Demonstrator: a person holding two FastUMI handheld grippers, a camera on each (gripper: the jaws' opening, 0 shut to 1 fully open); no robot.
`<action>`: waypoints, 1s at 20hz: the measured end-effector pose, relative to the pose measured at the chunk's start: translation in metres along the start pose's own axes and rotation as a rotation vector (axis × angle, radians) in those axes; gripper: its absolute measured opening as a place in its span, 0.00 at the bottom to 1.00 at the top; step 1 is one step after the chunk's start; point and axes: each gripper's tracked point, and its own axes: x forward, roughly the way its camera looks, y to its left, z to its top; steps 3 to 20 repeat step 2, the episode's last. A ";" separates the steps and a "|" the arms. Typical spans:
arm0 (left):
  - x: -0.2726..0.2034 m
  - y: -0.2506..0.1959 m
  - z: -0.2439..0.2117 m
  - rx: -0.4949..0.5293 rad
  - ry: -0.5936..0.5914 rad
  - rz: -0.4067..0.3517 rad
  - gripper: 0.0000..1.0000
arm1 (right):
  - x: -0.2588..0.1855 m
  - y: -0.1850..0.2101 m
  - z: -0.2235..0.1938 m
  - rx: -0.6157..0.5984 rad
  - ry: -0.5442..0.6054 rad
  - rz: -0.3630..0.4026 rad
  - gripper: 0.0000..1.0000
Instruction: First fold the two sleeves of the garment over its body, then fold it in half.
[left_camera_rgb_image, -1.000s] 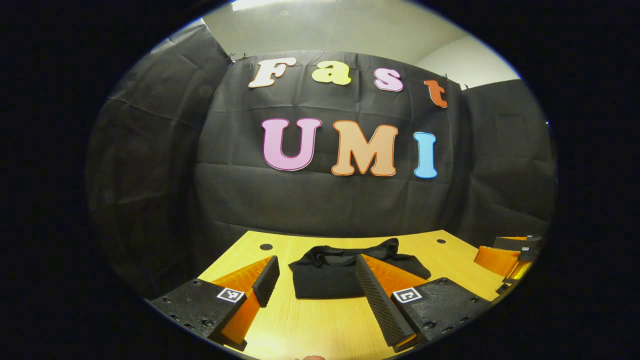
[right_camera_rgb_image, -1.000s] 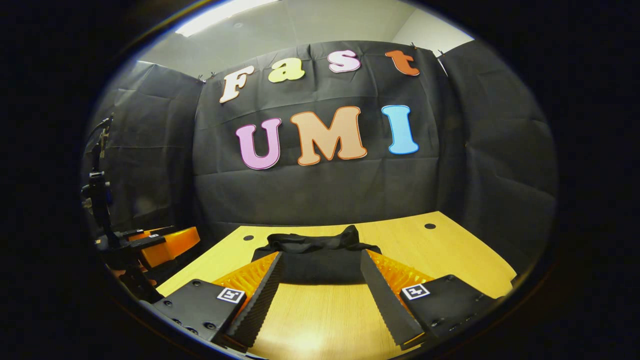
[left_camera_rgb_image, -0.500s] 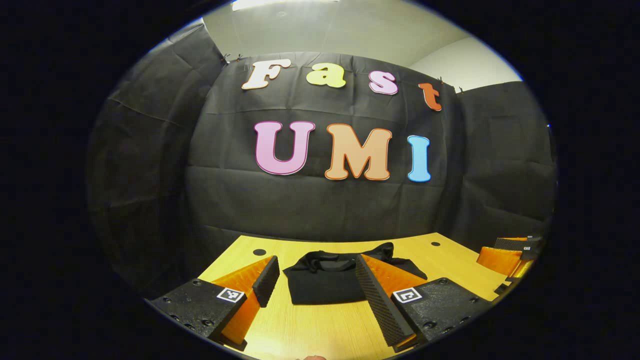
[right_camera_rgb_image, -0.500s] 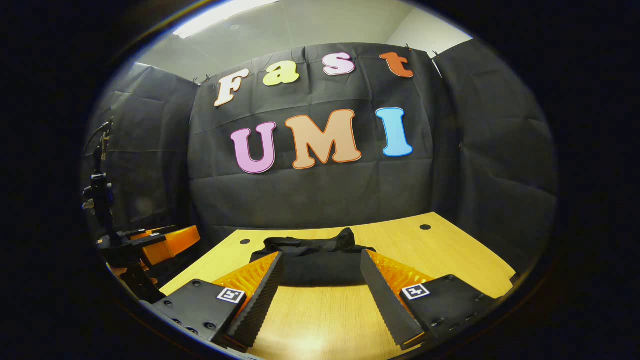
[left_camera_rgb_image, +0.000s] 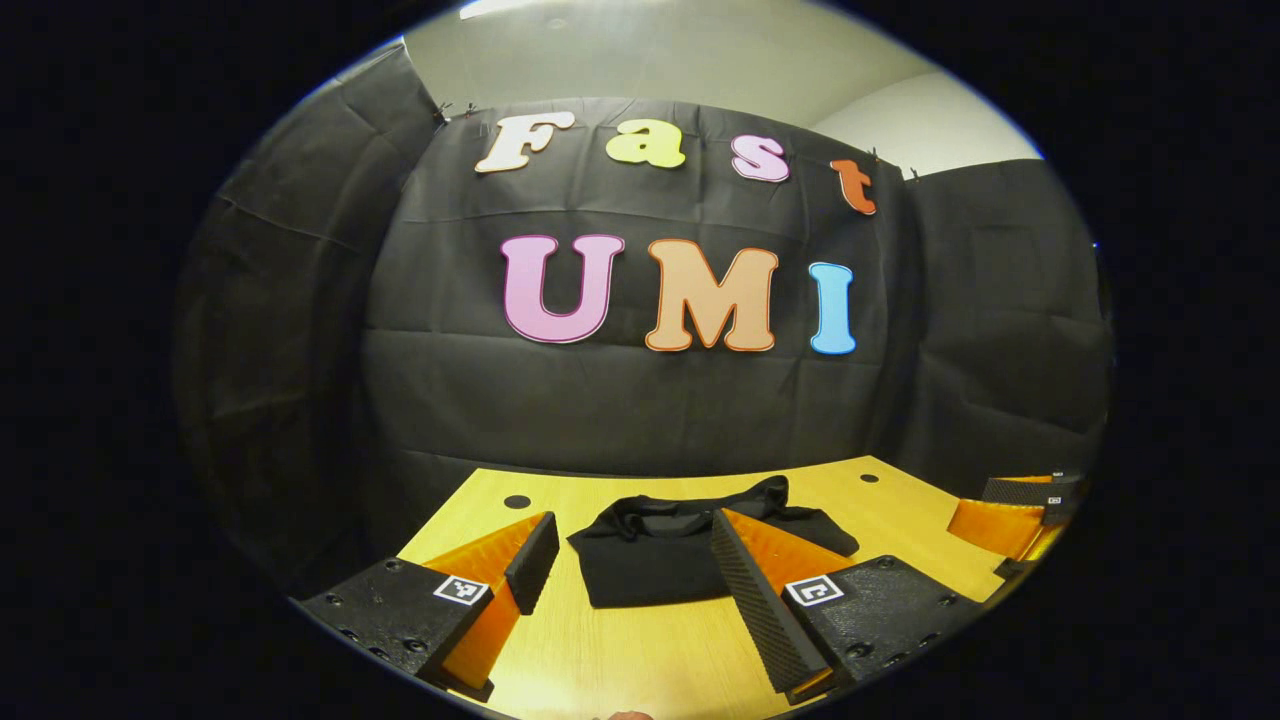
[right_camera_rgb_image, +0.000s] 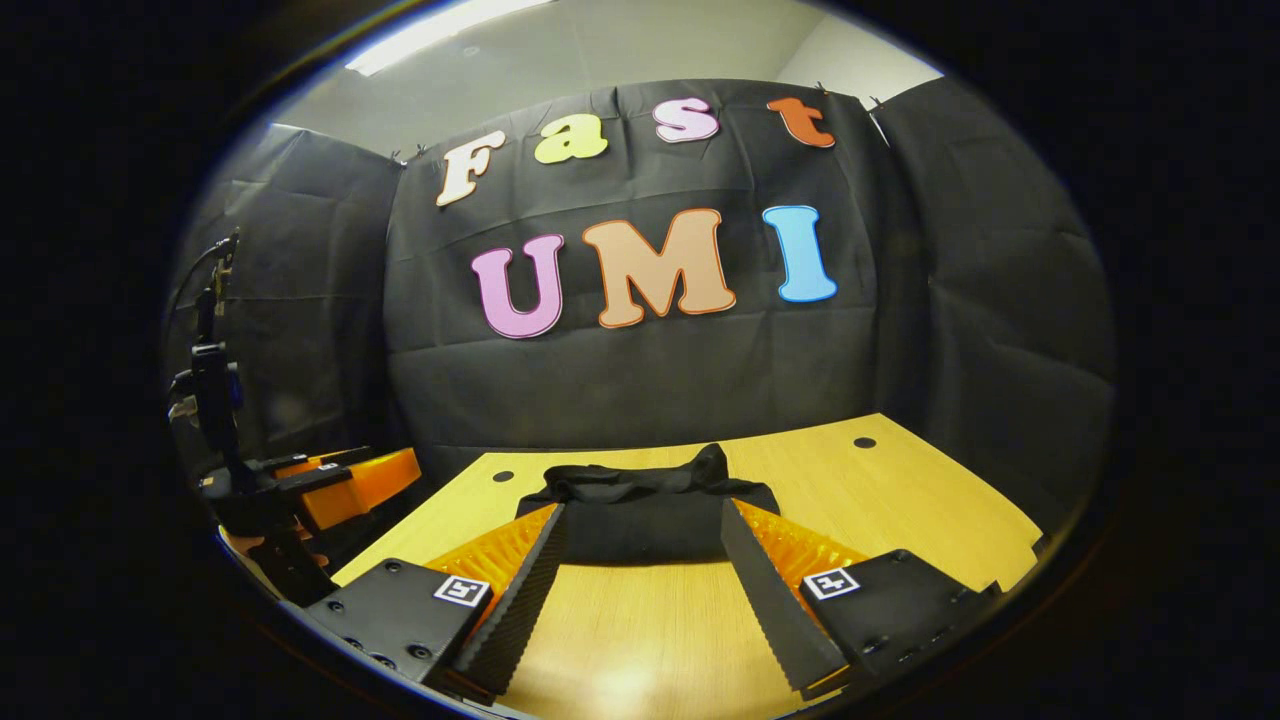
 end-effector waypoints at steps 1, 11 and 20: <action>0.002 0.000 -0.002 -0.007 0.007 -0.001 0.92 | 0.000 -0.001 0.000 0.004 0.001 -0.005 0.98; 0.003 -0.002 -0.003 -0.016 0.015 -0.008 0.92 | 0.001 -0.003 0.003 0.012 -0.001 -0.011 0.98; 0.003 -0.002 -0.003 -0.016 0.015 -0.008 0.92 | 0.001 -0.003 0.003 0.012 -0.001 -0.011 0.98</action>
